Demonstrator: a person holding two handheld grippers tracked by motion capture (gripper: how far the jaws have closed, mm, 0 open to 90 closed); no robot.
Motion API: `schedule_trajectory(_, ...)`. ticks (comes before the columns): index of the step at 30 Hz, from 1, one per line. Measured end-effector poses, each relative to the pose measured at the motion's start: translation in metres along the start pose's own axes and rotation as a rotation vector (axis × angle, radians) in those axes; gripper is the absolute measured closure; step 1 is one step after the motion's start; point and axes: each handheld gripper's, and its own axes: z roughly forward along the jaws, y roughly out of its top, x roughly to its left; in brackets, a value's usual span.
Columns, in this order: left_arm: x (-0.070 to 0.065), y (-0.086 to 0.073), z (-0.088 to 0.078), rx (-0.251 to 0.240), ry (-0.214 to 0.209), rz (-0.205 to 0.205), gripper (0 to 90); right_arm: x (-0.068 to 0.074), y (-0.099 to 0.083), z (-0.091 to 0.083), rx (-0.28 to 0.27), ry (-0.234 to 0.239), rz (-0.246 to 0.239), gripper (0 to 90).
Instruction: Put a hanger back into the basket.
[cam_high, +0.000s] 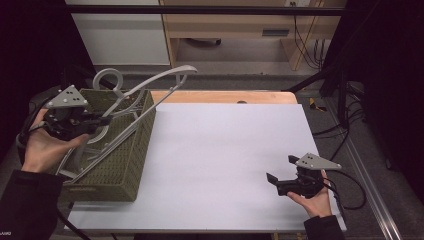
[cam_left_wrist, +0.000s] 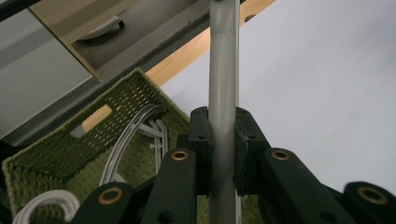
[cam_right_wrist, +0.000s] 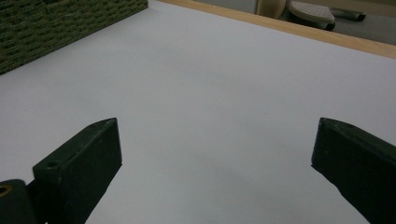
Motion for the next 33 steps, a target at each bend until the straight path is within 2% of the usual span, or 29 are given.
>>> schedule_trajectory(5,0.016,-0.013,0.003,0.026,0.014,-0.019,79.8,0.0,0.0,0.001,0.007,-0.002,-0.007,2.2)
schedule_trajectory(7,0.023,-0.018,0.002,0.05,0.021,-0.011,79.8,0.0,-0.001,0.001,0.008,0.001,-0.004,2.2)
schedule_trajectory(15,0.045,-0.04,0.001,0.077,0.037,-0.04,79.8,0.0,-0.001,0.002,0.015,-0.001,-0.003,2.2)
schedule_trajectory(17,0.048,-0.046,0.003,0.069,0.042,-0.061,79.8,0.0,-0.001,0.002,0.017,0.0,-0.003,2.2)
schedule_trajectory(20,0.053,-0.052,0.003,0.097,0.043,-0.057,79.8,0.0,-0.001,0.003,0.017,0.0,-0.002,2.2)
schedule_trajectory(33,0.071,-0.08,0.007,0.13,0.081,-0.106,79.8,-0.001,-0.002,0.003,0.018,-0.002,-0.006,2.1)
